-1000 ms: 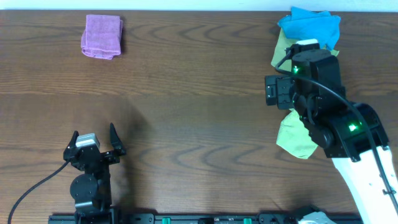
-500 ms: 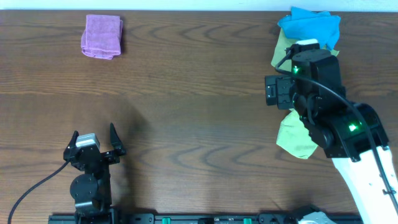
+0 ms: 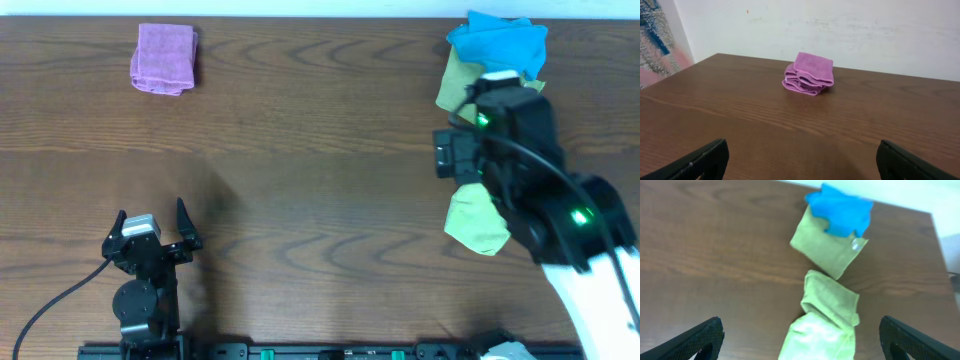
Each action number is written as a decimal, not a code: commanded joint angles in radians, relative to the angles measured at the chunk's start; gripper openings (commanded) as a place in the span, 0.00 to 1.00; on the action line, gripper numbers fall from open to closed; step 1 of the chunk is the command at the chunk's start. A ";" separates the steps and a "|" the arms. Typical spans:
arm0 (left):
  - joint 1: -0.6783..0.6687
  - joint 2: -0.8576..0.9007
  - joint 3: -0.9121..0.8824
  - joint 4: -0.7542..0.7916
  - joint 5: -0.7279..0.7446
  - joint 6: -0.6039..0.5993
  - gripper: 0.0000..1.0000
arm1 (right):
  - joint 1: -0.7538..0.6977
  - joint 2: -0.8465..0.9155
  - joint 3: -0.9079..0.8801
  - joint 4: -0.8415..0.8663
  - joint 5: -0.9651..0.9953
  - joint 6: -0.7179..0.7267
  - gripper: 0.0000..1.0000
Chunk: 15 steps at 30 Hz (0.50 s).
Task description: Fold the cloth
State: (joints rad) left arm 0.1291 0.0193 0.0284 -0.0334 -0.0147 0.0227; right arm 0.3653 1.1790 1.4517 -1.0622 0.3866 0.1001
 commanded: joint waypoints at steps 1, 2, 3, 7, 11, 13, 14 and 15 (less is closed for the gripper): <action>0.002 -0.008 -0.024 -0.041 -0.011 0.004 0.96 | -0.040 -0.140 0.014 0.031 0.051 -0.038 0.99; 0.002 -0.008 -0.024 -0.041 -0.011 0.004 0.95 | -0.055 -0.172 0.012 0.040 0.043 -0.038 0.99; 0.002 -0.008 -0.024 -0.041 -0.011 0.004 0.95 | -0.074 -0.211 0.008 0.054 0.032 -0.038 0.99; 0.002 -0.008 -0.024 -0.041 -0.011 0.004 0.95 | -0.151 -0.366 -0.067 0.130 -0.027 -0.039 0.99; 0.002 -0.008 -0.024 -0.041 -0.011 0.004 0.95 | -0.191 -0.542 -0.268 0.255 -0.037 -0.039 0.99; 0.002 -0.008 -0.024 -0.041 -0.011 0.004 0.95 | -0.197 -0.631 -0.402 0.346 -0.063 -0.039 0.99; 0.002 -0.008 -0.024 -0.041 -0.011 0.004 0.96 | -0.197 -0.671 -0.468 0.393 -0.066 -0.038 0.99; 0.002 -0.008 -0.024 -0.041 -0.011 0.004 0.95 | -0.197 -0.710 -0.537 0.438 -0.066 -0.038 0.99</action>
State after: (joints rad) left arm 0.1291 0.0185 0.0288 -0.0345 -0.0143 0.0227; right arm 0.1768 0.5297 1.0363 -0.6582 0.3515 0.0738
